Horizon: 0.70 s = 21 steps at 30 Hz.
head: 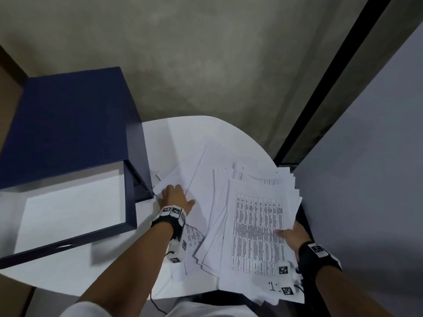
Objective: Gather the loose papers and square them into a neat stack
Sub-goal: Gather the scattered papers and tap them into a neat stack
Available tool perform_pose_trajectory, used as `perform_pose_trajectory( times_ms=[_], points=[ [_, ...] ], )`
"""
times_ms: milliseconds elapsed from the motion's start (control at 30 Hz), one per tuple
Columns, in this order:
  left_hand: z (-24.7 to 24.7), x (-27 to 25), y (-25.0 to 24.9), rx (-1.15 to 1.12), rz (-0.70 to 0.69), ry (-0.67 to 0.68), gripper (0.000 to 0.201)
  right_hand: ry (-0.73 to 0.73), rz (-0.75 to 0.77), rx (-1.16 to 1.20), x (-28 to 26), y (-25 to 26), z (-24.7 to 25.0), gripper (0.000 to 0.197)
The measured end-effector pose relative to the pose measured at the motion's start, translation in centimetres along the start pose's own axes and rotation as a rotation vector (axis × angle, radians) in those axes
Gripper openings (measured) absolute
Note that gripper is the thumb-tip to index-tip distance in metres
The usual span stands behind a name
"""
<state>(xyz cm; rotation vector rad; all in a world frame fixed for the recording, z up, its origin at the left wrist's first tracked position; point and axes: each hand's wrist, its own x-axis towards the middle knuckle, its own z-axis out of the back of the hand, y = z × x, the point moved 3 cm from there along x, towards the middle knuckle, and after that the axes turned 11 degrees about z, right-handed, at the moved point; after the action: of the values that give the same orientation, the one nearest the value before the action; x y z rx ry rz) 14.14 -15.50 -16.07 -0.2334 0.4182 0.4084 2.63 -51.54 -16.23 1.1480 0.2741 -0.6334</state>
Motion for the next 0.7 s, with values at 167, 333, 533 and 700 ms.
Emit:
perform_pose_trajectory(
  times_ms=[167, 333, 533, 700],
  points=[
    [0.3, 2.1, 0.6, -0.093, -0.017, 0.019, 0.078, 0.013, 0.008, -0.011, 0.4, -0.2, 0.0, 0.058],
    [0.3, 1.6, -0.3, -0.068, 0.076, 0.089, 0.123, 0.025, 0.014, -0.041, 0.6, 0.1, 0.1, 0.050],
    [-0.5, 0.9, -0.8, 0.007, 0.099, 0.095, 0.094, 0.043, 0.020, -0.072, 1.0, 0.3, -0.6, 0.045],
    [-0.3, 0.8, -0.9, -0.101, 0.104, 0.114, 0.087, 0.063, 0.017, -0.074, 1.1, 0.3, -1.0, 0.044]
  ],
)
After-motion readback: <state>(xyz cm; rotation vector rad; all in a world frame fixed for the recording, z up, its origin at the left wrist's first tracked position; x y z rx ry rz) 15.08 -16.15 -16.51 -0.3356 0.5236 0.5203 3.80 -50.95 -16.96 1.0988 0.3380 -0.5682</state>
